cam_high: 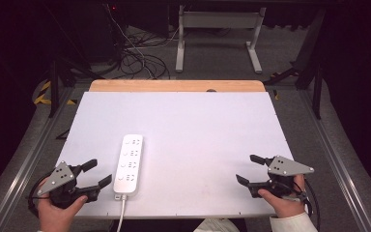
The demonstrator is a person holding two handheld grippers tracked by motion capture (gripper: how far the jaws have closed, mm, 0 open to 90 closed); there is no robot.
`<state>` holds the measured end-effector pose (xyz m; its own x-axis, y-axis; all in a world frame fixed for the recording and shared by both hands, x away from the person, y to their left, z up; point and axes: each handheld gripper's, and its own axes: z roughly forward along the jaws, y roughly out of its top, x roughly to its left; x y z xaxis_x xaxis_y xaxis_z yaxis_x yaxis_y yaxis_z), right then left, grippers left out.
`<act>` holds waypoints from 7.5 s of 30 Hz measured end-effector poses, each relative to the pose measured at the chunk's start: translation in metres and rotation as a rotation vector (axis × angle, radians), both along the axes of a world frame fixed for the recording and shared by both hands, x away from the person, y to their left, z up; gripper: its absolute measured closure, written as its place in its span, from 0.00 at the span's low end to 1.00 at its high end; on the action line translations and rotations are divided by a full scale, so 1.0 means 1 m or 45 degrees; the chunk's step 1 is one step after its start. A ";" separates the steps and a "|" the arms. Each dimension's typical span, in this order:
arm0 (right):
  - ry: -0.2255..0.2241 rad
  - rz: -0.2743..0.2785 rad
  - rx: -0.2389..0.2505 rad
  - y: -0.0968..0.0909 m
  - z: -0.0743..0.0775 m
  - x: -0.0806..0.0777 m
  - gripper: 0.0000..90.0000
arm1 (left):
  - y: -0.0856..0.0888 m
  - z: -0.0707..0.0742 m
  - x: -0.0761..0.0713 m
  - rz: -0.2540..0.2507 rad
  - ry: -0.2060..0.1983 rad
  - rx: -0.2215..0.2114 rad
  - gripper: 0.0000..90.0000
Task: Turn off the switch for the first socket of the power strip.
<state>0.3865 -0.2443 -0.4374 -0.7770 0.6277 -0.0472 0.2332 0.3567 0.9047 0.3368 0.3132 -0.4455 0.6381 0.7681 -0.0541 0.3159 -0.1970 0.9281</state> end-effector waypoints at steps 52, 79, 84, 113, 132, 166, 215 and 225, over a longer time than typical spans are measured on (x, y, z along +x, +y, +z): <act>0.045 0.055 -0.057 0.011 -0.009 0.002 0.26 | -0.032 0.020 0.034 -0.125 0.148 0.121 0.54; 0.050 0.061 -0.070 0.012 -0.010 0.002 0.26 | -0.047 0.025 0.043 -0.202 0.332 0.329 1.00; 0.050 0.064 -0.072 0.013 -0.010 0.002 0.26 | -0.050 0.024 0.047 -0.186 0.391 0.396 1.00; 0.058 0.079 -0.092 0.016 -0.013 0.002 0.25 | -0.058 0.008 0.059 -0.139 0.602 0.598 1.00; 0.060 0.084 -0.103 0.016 -0.013 0.002 0.25 | -0.055 0.003 0.061 -0.147 0.606 0.563 1.00; 0.050 0.079 -0.107 0.016 -0.011 0.001 0.25 | -0.054 0.000 0.056 -0.143 0.569 0.459 1.00; 0.053 0.079 -0.102 0.016 -0.012 0.001 0.24 | -0.058 0.049 0.028 -0.142 0.138 0.250 0.30; 0.049 0.075 -0.101 0.015 -0.012 0.001 0.24 | -0.054 0.048 0.026 -0.093 0.107 0.216 0.23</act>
